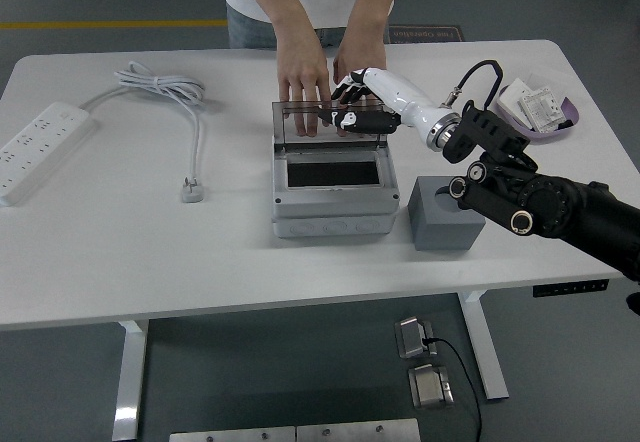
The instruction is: Fetch the battery,place it into the box,close the lid of the box
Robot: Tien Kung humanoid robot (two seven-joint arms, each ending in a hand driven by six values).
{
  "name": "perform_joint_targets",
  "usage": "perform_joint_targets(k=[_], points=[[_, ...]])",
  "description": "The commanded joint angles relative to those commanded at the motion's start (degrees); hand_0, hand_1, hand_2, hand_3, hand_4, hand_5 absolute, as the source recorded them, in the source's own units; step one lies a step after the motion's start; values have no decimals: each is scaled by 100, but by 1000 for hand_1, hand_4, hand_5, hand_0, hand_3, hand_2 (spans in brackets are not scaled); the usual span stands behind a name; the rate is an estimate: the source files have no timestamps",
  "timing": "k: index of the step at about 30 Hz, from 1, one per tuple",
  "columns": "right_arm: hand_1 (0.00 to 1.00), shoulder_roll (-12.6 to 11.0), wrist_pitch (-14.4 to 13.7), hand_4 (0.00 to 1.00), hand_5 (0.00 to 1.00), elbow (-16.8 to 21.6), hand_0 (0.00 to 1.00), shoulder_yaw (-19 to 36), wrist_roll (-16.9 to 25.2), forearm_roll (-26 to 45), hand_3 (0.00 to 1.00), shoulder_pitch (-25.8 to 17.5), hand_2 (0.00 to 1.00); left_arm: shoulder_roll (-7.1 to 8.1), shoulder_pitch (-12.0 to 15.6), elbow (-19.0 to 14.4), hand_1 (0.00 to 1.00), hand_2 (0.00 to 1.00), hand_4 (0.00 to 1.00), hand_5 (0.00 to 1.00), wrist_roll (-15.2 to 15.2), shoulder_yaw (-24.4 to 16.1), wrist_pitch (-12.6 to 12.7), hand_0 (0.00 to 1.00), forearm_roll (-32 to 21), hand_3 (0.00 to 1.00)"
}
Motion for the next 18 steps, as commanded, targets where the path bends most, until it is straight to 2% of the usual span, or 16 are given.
perform_joint_targets(k=[5, 6, 11, 12, 17, 18], points=[[668, -70, -38, 870, 733, 254, 695, 65, -124, -196, 647, -41, 641, -10, 5, 4, 730, 692, 625, 206, -15, 18, 6, 662, -31, 621], [661, -90, -45, 871, 732, 320, 555, 77, -151, -240, 649, -52, 640, -11, 8, 4, 729, 692, 625, 207, -17, 21, 7, 662, -36, 621], [661, -210, -66, 871, 732, 701, 555, 142, -299, -474, 649, -150, 640, -21, 31, 5, 729, 692, 625, 207, -21, 23, 11, 662, -47, 621], [655, -246, -70, 872, 735, 808, 495, 162, -340, -535, 653, -181, 641, -23, 37, 6, 729, 692, 624, 208, -21, 21, 12, 662, -47, 621], [655, -418, -59, 872, 735, 1275, 495, 233, -499, -742, 653, -321, 641, -31, 51, 8, 729, 692, 624, 208, -28, 28, 13, 662, -61, 621], [655, -452, -55, 871, 733, 1358, 461, 238, -522, -767, 651, -350, 641, -32, 52, 9, 729, 692, 624, 207, -31, 32, 13, 662, -67, 621]])
